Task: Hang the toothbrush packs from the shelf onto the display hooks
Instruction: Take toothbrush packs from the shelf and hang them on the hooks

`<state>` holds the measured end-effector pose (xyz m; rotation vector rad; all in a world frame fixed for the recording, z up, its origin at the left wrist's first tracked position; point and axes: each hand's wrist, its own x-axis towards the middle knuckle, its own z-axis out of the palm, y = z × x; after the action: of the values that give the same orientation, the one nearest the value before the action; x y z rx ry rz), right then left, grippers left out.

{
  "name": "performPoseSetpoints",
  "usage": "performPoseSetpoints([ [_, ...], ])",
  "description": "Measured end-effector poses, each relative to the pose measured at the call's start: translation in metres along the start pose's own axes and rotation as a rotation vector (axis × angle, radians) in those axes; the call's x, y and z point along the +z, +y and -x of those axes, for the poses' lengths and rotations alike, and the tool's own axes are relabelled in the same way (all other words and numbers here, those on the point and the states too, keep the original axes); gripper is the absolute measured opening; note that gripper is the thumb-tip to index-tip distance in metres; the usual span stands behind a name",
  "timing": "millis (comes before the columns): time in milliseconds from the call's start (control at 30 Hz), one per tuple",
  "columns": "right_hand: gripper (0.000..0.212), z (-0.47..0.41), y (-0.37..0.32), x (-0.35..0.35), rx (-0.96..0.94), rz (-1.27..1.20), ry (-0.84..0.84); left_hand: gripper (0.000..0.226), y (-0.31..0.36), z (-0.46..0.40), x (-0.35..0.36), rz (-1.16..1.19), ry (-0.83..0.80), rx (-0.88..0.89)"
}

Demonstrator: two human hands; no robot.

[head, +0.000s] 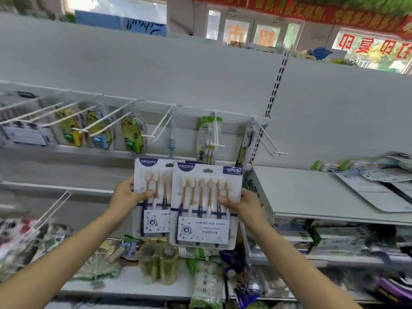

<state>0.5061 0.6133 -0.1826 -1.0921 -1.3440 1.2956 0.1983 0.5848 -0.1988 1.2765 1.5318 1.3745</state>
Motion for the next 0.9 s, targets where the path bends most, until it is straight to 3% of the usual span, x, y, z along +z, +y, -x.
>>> performPoseSetpoints([
  [267, 0.025, -0.004, 0.007, 0.101, -0.022, 0.066, -0.010, 0.033, -0.026, -0.003, -0.113, 0.029, 0.051, 0.010],
  [633, 0.026, -0.021, 0.010, 0.311, -0.030, 0.019, -0.035, 0.034, -0.062, -0.030, -0.308, 0.012, 0.072, 0.026],
  [900, 0.024, -0.032, 0.004, 0.397, -0.055, 0.021, -0.108, 0.033, -0.080, -0.045, -0.406, 0.002, 0.174, 0.013],
])
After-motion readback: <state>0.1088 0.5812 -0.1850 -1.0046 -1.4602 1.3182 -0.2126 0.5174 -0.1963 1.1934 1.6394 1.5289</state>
